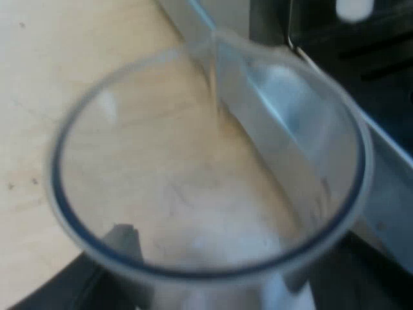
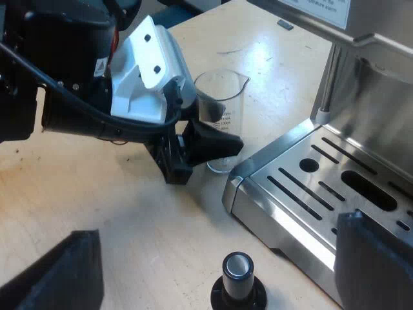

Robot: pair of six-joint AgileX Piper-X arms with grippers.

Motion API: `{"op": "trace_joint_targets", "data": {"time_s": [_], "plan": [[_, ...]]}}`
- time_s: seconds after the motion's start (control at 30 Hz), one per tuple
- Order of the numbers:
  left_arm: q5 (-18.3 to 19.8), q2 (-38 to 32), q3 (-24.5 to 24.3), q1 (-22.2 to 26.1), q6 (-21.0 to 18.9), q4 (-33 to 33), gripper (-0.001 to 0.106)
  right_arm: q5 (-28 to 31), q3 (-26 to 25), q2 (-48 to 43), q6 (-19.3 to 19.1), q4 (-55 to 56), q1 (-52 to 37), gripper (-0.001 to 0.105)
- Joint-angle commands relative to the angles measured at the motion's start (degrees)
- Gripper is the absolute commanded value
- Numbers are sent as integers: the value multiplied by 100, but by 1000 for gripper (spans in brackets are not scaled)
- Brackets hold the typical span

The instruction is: Pour the beans into the coffee machine

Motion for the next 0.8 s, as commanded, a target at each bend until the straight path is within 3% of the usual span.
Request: {"op": "trace_joint_targets", "data": {"time_s": [0.03, 0.3, 0.63, 0.8], "plan": [[-40, -159, -33, -24, -49, 262, 66, 9, -38, -9, -11, -20, 15, 79], [-40, -667, -33, -24, -49, 1358, 67, 9, -38, -9, -11, -20, 15, 79], [-40, -2159, -33, -24, -49, 3173, 67, 9, -38, -9, -11, -20, 15, 79], [-40, -3200, -33, -24, -49, 3674, 67, 9, -38, -19, -11, -20, 15, 79]]}}
